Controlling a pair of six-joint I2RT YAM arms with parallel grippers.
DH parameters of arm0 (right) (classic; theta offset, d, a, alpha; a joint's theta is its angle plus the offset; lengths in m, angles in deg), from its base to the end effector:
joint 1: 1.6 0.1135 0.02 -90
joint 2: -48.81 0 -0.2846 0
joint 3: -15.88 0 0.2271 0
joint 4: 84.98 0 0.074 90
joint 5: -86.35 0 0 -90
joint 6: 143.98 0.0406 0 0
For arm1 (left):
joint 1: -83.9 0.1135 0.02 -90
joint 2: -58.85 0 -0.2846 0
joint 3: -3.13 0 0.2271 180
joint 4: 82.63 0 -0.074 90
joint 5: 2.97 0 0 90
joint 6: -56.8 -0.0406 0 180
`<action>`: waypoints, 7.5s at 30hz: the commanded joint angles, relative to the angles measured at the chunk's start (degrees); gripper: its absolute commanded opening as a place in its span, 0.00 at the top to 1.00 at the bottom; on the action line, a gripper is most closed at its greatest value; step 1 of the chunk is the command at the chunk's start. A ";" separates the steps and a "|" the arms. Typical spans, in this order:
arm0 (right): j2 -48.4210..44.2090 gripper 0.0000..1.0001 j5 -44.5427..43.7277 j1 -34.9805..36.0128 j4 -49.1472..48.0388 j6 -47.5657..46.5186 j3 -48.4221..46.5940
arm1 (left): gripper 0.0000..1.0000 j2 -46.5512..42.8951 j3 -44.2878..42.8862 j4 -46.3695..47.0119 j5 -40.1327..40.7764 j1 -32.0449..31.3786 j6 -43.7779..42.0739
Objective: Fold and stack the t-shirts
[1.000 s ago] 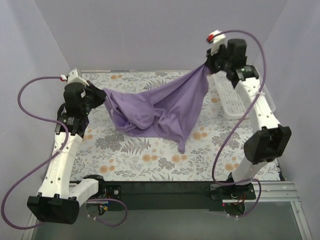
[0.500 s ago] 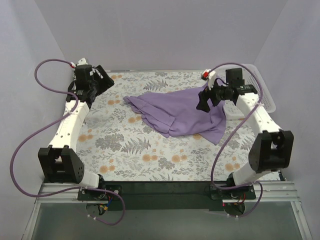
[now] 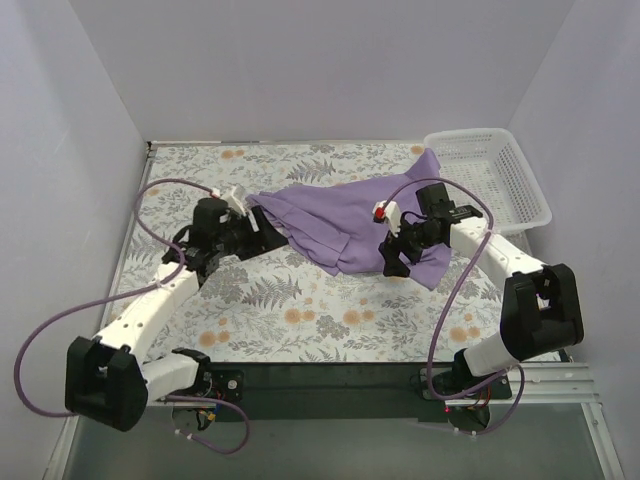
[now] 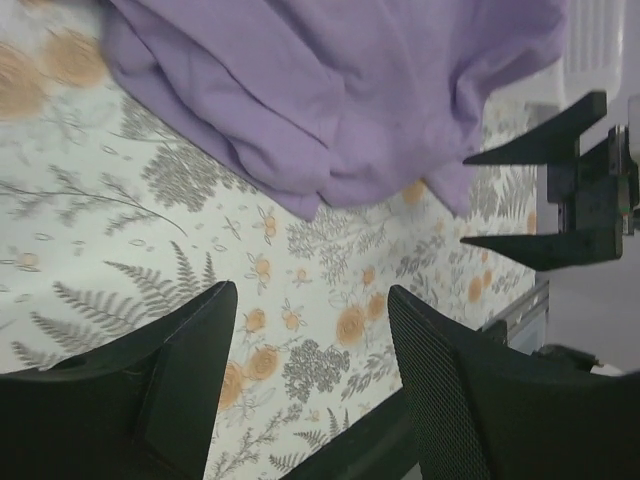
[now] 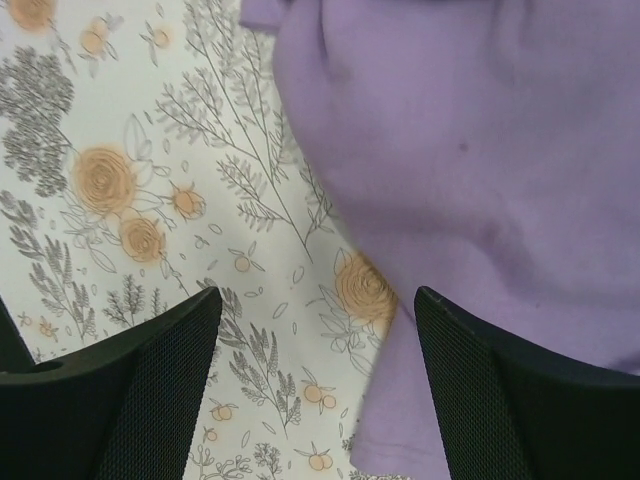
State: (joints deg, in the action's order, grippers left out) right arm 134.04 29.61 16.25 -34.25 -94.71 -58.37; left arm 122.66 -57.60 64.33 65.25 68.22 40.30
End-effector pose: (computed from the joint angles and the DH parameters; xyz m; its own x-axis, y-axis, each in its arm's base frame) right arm 0.2506 0.1041 0.2588 -0.3065 -0.6719 -0.6743 -0.9286 0.3667 0.0567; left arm 0.1995 -0.0716 0.2908 -0.6785 -0.7343 -0.0197 -0.3909 0.3837 -0.8366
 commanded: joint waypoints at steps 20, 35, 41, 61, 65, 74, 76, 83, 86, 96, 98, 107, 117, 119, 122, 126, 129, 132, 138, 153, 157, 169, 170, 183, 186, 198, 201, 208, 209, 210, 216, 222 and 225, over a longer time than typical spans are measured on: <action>-8.33 0.15 -1.97 -9.41 -8.70 5.57 14.37 | 0.50 40.77 -22.88 8.40 20.46 -19.30 22.66; -8.77 0.15 -0.21 -10.55 -8.61 5.75 14.46 | 0.51 46.05 -24.90 6.29 24.06 -21.93 25.03; -9.12 0.15 0.93 -11.25 -8.44 5.75 14.90 | 0.60 47.46 -26.05 6.11 25.99 -21.93 24.59; -11.40 0.14 -2.05 -14.59 -6.51 0.66 15.70 | 1.00 32.19 -16.57 13.23 31.18 -21.94 18.80; -12.89 0.12 -7.48 -15.74 -5.01 -2.94 15.25 | 1.00 17.63 -11.29 12.09 33.02 -21.85 18.09; -16.41 0.11 -1.81 -16.88 2.46 -13.31 16.40 | 1.00 -11.39 -2.76 -0.29 39.53 -19.21 17.30; -16.24 0.11 -0.30 -16.79 4.21 -14.81 16.49 | 1.00 -15.01 -2.49 -4.59 40.85 -19.03 17.03; -8.34 0.19 -1.69 -14.25 4.57 -14.47 16.04 | 1.00 -26.97 -0.83 -15.58 41.73 -18.77 18.61; -5.79 0.28 -5.64 -13.37 1.86 -11.15 16.31 | 1.00 -30.58 0.14 -17.52 42.17 -18.68 19.49; -3.75 0.35 -11.90 -12.13 -4.57 -6.91 14.64 | 1.00 -34.63 -1.52 -23.50 43.93 -18.68 19.58; -3.24 0.36 -13.90 -11.70 -6.05 -6.12 14.29 | 1.00 -34.72 -2.58 -24.29 44.63 -18.77 19.15; 0.56 0.58 -15.34 -9.33 -4.95 -5.84 13.24 | 1.00 -34.81 -6.01 -26.67 46.04 -18.77 18.70; -11.06 0.38 -7.24 -9.41 4.48 -12.27 10.07 | 1.00 -35.69 -8.73 -28.08 46.83 -18.77 18.70; -7.04 0.38 -8.20 -9.32 4.05 -11.92 10.16 | 1.00 -35.51 -8.91 -28.16 46.39 -18.77 18.97; -1.50 0.39 -7.42 -9.23 3.08 -10.95 10.68 | 1.00 -36.04 -8.82 -28.60 45.87 -18.68 19.67; 0.81 0.47 -5.31 -8.62 1.94 -9.46 12.26 | 1.00 -37.35 -8.56 -29.66 45.77 -18.77 20.28; 0.55 0.52 -6.88 -6.95 -0.34 -7.71 14.98 | 1.00 -37.97 -8.12 -30.18 45.60 -18.77 20.64; 0.90 0.79 -9.78 -5.54 -2.02 -6.91 16.75 | 1.00 -38.50 -8.03 -30.27 45.60 -18.77 20.90; -6.46 0.99 -8.48 -5.45 5.70 -9.80 10.19 | 1.00 -38.33 -16.08 -32.03 49.72 -18.77 19.42; -23.88 0.99 -5.48 -6.24 18.90 -9.11 -34.65 | 1.00 -30.15 -48.27 -26.32 59.04 -18.86 8.34; -25.28 0.99 -4.26 -9.57 18.81 -8.31 -43.70 | 1.00 -29.80 -53.99 -22.90 59.58 -18.86 5.88; -30.82 0.99 -13.64 -11.52 3.27 0.29 -67.27 | 1.00 -28.22 -56.19 -6.21 30.32 -17.98 3.67; -31.00 0.99 -14.53 -11.52 1.95 1.34 -67.80 | 1.00 -27.78 -56.89 -5.76 29.09 -17.72 3.59; -27.50 0.99 -12.52 -11.43 -7.11 4.43 -48.13 | 1.00 -20.13 -50.51 -8.84 53.21 -17.80 -2.91; -25.21 0.99 -10.68 -11.52 -11.49 5.92 -38.47 | 1.00 -18.99 -37.25 -2.88 58.85 -18.95 -4.85; 13.75 0.99 -14.67 -8.88 -26.63 17.78 -37.80 | 1.00 15.16 -24.43 17.44 37.29 13.53 10.42; 23.81 0.79 -24.77 -8.10 -28.03 20.61 -50.21 | 0.86 33.09 -35.15 15.19 17.35 20.58 17.19; 21.57 0.02 -24.40 -9.40 -26.38 17.26 -43.93 | 0.15 46.51 -56.14 -0.84 9.65 21.92 11.34; 18.51 0.02 -17.24 -10.28 -24.97 16.83 -41.98 | 0.14 44.75 -54.28 0.13 9.65 21.92 9.84; 16.65 0.02 -12.39 -10.55 -22.96 14.21 -40.13 | 0.13 41.25 -52.78 0.14 8.78 22.01 8.43; 2.24 0.02 17.81 -9.24 -0.54 -7.23 -18.27 | 0.15 18.79 -28.73 -3.38 4.04 22.27 2.09; -10.42 0.02 14.47 -7.04 0.53 -11.39 4.16 | 0.22 -7.18 0.21 -9.61 -5.19 21.57 7.45; -14.38 0.03 12.19 -7.12 -0.26 -10.43 10.22 | 0.28 -15.98 6.98 -15.57 -8.45 19.30 10.34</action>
State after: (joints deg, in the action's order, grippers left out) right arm 123.05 41.23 9.60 -35.23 -102.84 -51.14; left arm 110.38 -56.13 57.43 62.74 89.35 47.53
